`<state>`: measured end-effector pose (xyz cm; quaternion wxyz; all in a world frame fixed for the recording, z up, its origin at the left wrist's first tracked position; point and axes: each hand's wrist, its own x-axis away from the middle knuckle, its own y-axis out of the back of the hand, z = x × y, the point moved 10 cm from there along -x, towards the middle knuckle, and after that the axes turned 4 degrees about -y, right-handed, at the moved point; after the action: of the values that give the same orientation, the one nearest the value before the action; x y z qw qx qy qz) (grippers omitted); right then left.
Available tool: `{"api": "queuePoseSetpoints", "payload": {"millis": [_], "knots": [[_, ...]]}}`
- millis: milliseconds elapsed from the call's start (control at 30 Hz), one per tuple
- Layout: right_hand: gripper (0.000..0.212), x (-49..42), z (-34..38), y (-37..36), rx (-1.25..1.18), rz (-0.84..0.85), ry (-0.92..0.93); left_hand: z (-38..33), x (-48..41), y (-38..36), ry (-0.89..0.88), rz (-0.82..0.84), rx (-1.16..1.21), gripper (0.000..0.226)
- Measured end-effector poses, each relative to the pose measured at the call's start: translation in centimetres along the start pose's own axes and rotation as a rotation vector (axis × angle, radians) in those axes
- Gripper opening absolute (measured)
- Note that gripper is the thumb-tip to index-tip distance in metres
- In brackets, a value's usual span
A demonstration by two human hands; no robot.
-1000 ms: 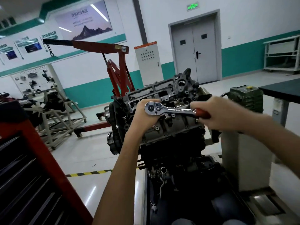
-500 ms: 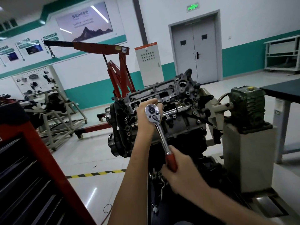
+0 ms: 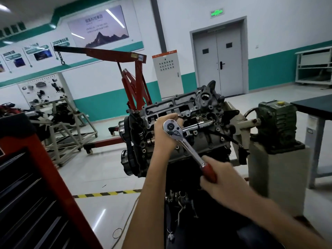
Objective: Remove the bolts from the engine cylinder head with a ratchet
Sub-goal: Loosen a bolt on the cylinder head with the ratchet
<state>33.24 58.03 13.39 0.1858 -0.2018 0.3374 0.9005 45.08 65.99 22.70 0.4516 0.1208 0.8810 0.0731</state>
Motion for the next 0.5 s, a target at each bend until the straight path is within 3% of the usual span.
{"api": "queuePoseSetpoints", "payload": {"millis": [100,167,233,333,400,500], "knots": [[0.024,2.1,0.8,-5.7,-0.422,-0.050,-0.166,-0.7,-0.1,-0.7,-0.017,-0.042,-0.025,0.049],[0.024,1.7,1.3,-7.0,-0.450,-0.015,-0.167,0.0,-0.1,-0.2,0.025,-0.064,-0.023,0.042],[0.021,1.0,1.3,-5.3,-0.270,0.045,-0.084,0.3,0.2,0.8,0.028,-0.065,-0.023,0.044],[0.016,-0.9,1.0,-1.0,0.020,0.197,0.054,0.6,0.6,1.5,0.036,0.001,0.039,0.024],[0.022,-3.3,1.4,2.3,0.301,0.278,0.141,0.5,0.2,1.3,0.008,0.107,0.003,0.030],[0.015,-6.6,3.0,6.7,0.727,0.183,0.288,0.0,-0.3,0.1,-0.027,0.269,-0.135,0.037]]}}
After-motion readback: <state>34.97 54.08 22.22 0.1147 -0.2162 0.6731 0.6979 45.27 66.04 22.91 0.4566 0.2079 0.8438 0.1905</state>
